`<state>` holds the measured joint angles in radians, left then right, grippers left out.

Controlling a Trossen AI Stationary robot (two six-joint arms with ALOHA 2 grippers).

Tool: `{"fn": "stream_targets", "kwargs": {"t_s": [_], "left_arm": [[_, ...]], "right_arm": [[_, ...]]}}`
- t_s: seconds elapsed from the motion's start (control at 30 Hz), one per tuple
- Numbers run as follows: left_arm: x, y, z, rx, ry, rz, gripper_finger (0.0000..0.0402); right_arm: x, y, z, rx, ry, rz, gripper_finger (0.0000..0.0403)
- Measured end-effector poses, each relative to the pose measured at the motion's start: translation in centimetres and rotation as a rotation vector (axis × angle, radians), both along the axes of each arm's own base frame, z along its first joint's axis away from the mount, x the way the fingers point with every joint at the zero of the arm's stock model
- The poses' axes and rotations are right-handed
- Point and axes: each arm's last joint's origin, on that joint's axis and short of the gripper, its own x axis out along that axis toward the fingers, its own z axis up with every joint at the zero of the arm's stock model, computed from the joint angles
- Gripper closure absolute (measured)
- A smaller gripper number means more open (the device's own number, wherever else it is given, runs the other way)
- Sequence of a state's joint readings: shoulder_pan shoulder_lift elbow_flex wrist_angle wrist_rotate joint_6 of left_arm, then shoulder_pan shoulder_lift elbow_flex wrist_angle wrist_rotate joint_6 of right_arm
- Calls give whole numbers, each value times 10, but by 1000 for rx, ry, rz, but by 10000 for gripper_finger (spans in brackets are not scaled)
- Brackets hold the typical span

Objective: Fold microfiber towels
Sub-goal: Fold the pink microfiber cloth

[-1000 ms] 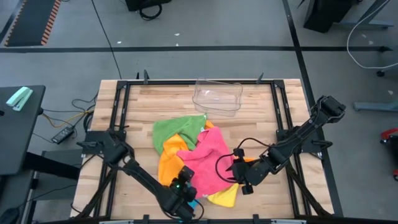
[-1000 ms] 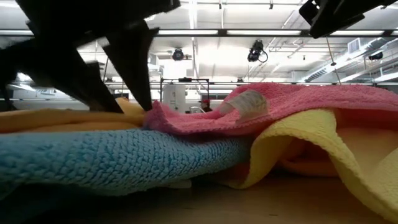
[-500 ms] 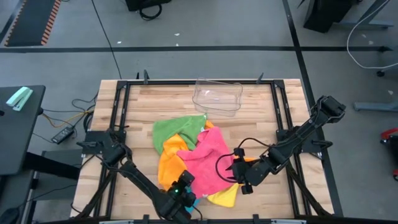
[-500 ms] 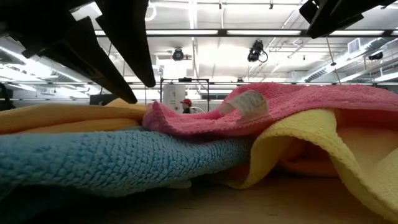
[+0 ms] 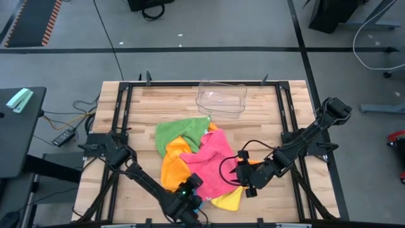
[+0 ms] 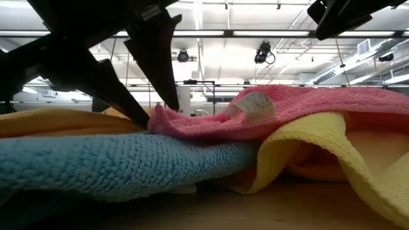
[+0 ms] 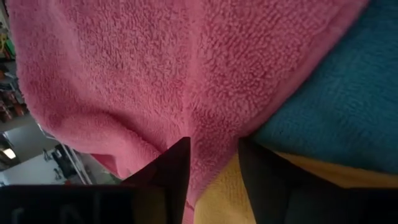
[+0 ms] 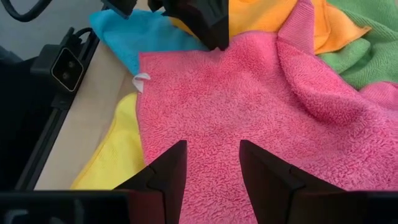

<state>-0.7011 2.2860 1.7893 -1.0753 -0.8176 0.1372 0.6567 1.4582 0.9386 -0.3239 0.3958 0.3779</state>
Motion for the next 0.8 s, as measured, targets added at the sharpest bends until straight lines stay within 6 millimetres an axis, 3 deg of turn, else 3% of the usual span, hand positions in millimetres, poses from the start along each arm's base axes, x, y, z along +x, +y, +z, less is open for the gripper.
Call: {"fn": "stream_targets", "kwargs": {"t_s": [0.43, 0.8], "left_arm": [[-4, -3, -2, 68, 104, -111, 263], [3, 3, -3, 30, 124, -99, 238]], "right_arm": [[0, 0, 0, 5, 0, -5, 247], [0, 0, 0, 5, 1, -5, 247]]}}
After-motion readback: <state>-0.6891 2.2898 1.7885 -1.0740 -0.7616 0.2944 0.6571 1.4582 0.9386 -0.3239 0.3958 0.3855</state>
